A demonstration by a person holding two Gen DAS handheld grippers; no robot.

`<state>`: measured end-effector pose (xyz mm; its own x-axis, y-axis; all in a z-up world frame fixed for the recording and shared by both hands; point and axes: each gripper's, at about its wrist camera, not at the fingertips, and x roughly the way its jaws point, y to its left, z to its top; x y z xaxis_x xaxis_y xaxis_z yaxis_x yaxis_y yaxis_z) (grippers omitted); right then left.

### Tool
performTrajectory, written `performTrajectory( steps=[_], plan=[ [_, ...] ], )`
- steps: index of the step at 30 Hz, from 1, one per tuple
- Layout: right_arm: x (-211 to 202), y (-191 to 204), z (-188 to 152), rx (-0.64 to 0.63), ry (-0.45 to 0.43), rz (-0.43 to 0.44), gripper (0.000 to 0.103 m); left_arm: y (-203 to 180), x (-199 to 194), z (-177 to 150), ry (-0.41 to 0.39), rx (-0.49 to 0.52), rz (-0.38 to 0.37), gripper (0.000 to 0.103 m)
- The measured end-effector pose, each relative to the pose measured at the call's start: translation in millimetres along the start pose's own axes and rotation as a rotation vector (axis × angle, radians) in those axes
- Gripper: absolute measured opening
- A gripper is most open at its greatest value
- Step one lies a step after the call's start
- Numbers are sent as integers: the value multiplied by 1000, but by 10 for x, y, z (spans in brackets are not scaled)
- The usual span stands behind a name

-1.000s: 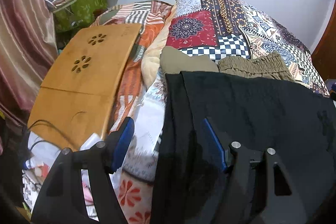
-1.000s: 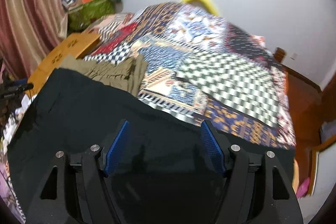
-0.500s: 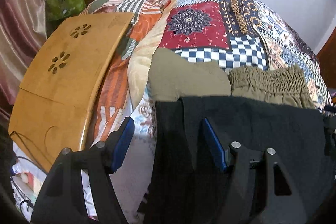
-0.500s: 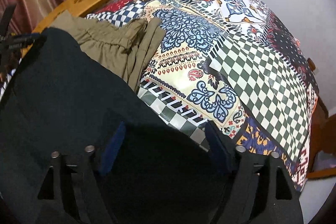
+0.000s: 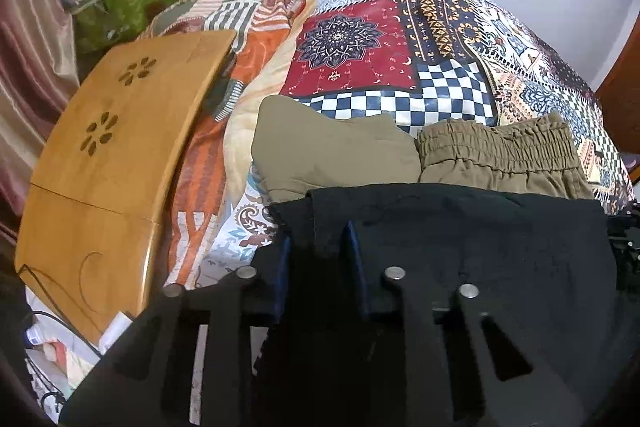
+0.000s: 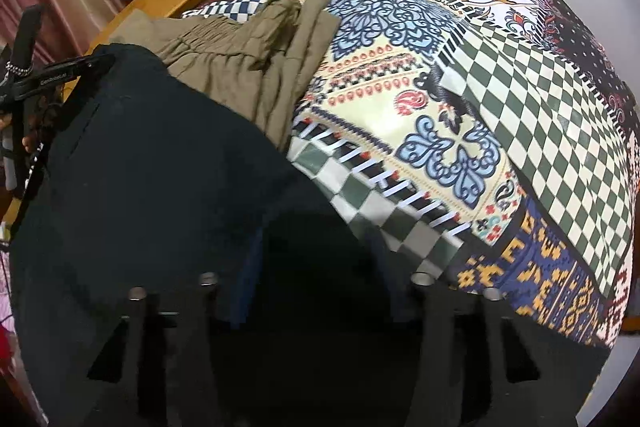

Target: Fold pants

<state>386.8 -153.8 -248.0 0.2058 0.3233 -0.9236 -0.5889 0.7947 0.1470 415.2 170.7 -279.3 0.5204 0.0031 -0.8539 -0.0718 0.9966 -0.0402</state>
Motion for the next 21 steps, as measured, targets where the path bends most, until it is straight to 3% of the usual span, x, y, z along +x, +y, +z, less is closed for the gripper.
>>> performTrajectory(
  steps=[1,3,6,21],
  plan=[
    [17,36,0,0,-9,-9,35,2,-19,-9,-4,4,19,12],
    [4,124,-51,-13,-36,-39,21,43,-61,-18,-8,-1,23,8],
    [-7,227,-85,-43,-62,-70,10,121,-152,-31,-18,-11,20,4],
    [-604,170,-167,6,-216,-34,7,-52,-907,-76,-145,28,-28,2]
  ],
)
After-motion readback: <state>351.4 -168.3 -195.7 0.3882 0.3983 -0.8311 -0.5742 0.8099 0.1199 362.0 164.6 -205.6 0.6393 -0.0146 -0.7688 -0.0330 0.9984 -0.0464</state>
